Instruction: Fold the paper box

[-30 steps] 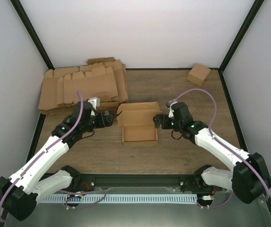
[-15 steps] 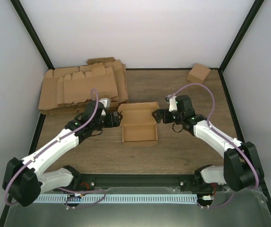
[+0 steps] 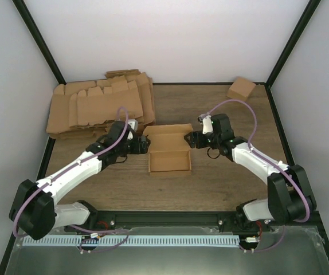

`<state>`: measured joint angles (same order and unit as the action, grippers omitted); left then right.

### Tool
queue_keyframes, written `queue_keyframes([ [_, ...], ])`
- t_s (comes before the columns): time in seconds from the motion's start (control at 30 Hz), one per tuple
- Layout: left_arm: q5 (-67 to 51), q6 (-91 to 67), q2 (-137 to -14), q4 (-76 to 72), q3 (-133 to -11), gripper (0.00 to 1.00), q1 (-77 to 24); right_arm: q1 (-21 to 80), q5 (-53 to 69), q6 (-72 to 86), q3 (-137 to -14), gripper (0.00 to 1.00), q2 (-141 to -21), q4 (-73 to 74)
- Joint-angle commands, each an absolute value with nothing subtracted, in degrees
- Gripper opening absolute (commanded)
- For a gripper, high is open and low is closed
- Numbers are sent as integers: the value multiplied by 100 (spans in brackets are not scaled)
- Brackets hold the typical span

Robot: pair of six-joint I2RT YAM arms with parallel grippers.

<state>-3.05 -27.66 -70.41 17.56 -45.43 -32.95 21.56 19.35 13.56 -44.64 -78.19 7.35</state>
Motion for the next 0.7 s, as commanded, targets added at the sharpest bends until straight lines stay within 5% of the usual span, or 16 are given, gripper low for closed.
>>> queue_keyframes([
  [0.0, -460, -2645, -7227, 1508, -4786, 80, -3313, 2128, 1987, 1294, -4748, 71, -7792, 825],
  [0.3, -385, -2730, -7501, 1727, -5098, 56, -3468, 2207, 1862, 1239, -4781, 51, -7661, 1204],
  [0.67, 659, -3066, -7914, 2481, -5556, 47, -3984, 2558, 1194, 1351, -4858, 40, -7501, 1653],
])
